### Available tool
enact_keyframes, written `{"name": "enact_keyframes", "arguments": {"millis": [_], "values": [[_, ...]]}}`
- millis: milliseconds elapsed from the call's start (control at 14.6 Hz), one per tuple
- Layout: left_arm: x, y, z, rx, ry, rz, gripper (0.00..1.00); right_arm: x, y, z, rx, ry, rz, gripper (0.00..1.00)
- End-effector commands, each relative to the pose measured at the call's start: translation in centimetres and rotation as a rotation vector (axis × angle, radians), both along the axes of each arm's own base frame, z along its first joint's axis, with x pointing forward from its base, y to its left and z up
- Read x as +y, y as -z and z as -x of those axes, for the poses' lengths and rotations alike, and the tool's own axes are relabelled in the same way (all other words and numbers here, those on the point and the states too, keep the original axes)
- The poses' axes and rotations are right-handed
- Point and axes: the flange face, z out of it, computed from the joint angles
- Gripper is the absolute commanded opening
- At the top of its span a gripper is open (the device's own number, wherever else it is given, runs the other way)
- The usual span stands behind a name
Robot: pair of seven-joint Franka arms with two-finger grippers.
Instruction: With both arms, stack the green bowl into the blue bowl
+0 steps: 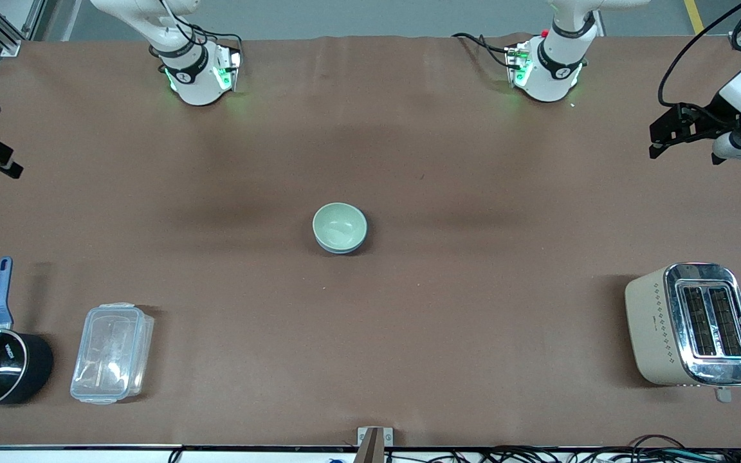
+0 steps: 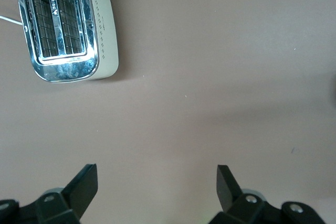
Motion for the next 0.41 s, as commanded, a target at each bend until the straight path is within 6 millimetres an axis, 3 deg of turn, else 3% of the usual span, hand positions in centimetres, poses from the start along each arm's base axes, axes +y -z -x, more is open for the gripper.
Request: {"name": "enact_keyframes", "arguments": {"millis": [0, 206, 343], "values": [[-0.2, -0.2, 0.4, -0.003, 0.014, 0.006, 1.0, -0.7, -1.7, 0.7, 0.007, -0.001, 0.045, 1.0], [-0.3, -0.2, 0.4, -0.003, 0.017, 0.006, 1.0, 0.5, -1.5, 1.9, 0.097, -0.008, 0.036, 1.0], [-0.2, -0.2, 0.4, -0.002, 0.015, 0.006, 1.0, 1.4, -2.8, 3.5, 0.101, -0.015, 0.034, 1.0]]}}
